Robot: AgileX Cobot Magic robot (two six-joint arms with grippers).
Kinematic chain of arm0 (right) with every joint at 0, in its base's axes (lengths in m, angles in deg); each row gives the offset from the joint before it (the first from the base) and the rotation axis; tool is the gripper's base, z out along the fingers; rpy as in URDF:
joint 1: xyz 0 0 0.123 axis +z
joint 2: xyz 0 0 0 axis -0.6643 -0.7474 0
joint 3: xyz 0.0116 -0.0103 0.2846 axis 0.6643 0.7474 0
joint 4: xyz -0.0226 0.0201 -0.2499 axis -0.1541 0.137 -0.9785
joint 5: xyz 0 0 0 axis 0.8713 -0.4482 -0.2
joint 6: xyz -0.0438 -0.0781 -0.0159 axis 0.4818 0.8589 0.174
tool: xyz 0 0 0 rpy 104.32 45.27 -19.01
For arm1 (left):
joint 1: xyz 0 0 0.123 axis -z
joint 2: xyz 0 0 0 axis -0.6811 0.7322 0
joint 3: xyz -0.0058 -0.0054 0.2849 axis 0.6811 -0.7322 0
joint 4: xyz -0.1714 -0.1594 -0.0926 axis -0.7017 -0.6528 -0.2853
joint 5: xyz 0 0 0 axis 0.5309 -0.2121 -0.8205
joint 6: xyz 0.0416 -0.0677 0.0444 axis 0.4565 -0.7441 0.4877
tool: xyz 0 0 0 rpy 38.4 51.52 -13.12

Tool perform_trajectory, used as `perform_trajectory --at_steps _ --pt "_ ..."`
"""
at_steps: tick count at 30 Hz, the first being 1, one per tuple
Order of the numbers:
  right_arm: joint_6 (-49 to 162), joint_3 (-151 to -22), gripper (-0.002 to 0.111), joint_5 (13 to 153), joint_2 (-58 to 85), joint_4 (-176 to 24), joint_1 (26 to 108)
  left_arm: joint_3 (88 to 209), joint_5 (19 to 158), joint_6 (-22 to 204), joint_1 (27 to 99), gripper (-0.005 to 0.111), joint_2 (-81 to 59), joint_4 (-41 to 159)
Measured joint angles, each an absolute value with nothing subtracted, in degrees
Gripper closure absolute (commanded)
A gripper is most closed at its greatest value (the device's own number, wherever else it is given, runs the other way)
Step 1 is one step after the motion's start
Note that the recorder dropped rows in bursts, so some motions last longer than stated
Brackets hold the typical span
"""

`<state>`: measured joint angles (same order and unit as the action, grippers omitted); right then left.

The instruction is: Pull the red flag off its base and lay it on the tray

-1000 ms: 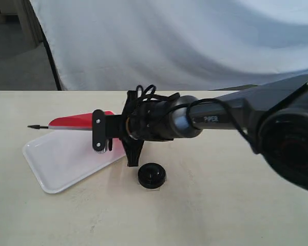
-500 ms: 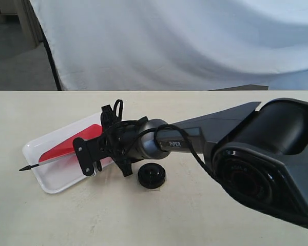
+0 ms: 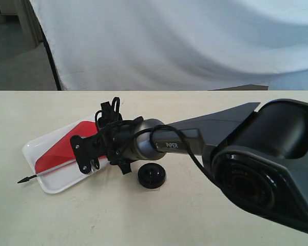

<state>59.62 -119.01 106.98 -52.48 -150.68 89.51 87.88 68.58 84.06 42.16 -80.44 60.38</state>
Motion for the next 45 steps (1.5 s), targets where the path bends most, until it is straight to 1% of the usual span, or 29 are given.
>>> perform_trajectory --at_steps 5,7,9,10,12,15,20,23,26,31,34,41,45 --pt "59.23 -119.01 0.04 109.62 -51.77 -150.73 90.74 87.88 68.58 84.06 42.16 0.107 -80.44 60.38" --pt "58.79 -119.01 0.043 110.78 -51.22 -150.73 90.96 87.88 68.58 84.06 42.16 0.107 -80.44 60.38" --pt "58.28 -119.01 0.049 112.73 -50.63 -150.63 90.96 87.88 68.58 84.06 42.16 0.107 -80.44 60.38" --pt "57.97 -119.01 0.055 113.63 -50.23 -150.63 90.96 87.88 68.58 84.06 42.16 0.107 -80.44 60.38" --pt "56.82 -119.01 0.069 115.83 -49.48 -150.53 90.96 87.88 68.58 84.06 42.16 0.107 -80.44 60.38" --pt "56.18 -119.01 0.109 119.11 -48.71 -150.4 90.96 87.88 68.58 84.06 42.16 0.107 -80.44 60.38" --pt "55.54 -119.01 0.108 122.41 -46.95 -146.12 90.96 87.88 68.58 84.06 42.16 0.107 -80.44 60.38" --pt "55.54 -119.01 0.108 122.54 -44.81 -138.52 89.85 87.88 68.58 84.06 42.16 0.107 -80.44 60.38" --pt "55.54 -118.91 0.108 123.05 -42.16 -127.97 86.91 87.88 68.58 84.06 42.16 0.107 -80.44 60.38" --pt "52.51 -118.21 0.108 128.7 -36.79 -113.07 79.67 87.88 68.58 84.06 42.16 0.107 -80.44 60.38" --pt "52.15 -114.67 0.108 130.41 -32.37 -105.49 74.58 87.88 68.58 84.06 42.16 0.107 -80.44 60.38" --pt "50.1 -100.32 0.108 130.15 -17.06 -92.92 61.42 87.88 68.58 84.06 42.16 0.107 -80.44 60.38" --pt "49.55 -89.76 0.108 126.46 -5.23 -87.19 52.66 87.88 68.58 84.06 42.16 0.107 -80.44 60.38"
